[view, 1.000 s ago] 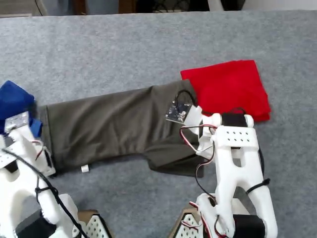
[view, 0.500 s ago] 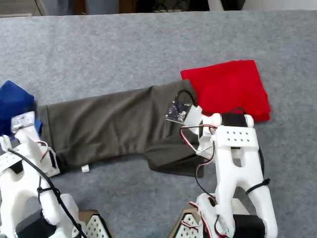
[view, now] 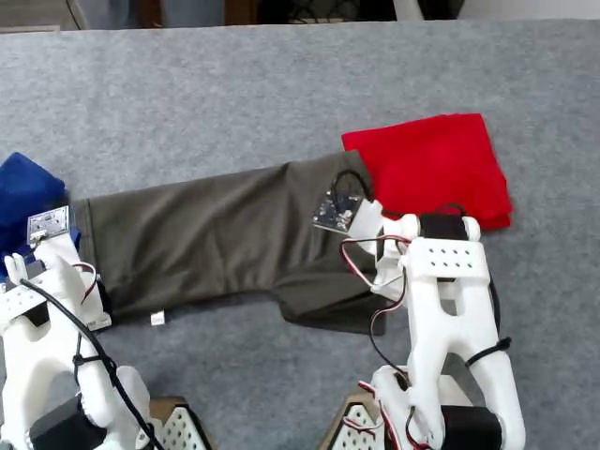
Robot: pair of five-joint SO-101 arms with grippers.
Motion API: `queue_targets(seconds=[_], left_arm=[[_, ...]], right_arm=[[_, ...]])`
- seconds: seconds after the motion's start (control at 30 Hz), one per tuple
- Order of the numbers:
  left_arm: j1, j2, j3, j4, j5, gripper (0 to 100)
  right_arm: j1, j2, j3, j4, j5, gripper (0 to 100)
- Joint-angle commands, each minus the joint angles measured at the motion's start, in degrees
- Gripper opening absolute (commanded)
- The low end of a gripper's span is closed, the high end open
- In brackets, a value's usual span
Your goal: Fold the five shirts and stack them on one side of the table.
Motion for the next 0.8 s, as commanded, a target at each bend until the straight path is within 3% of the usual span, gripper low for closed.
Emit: queue_targets(seconds=[0.0, 0.4, 0.53, 0.77], left_arm=[[2.42, -0.88, -2.07, 0.53, 0.53, 3], [5.05, -0.88, -29.67, 23.65, 0.62, 3], [5.05, -0.79, -38.29, 26.11, 0.79, 3], [5.85, -0.53, -60.26, 29.27, 10.99, 3]], right_arm=[[-0.79, -0.92, -2.95, -0.26, -0.79, 1.1], [-2.11, -1.27, -16.40, 7.03, -6.51, 1.1], [-4.04, -1.27, -25.71, 8.97, -12.22, 1.1], [-4.13, -0.92, -48.66, 5.54, -23.38, 1.1]])
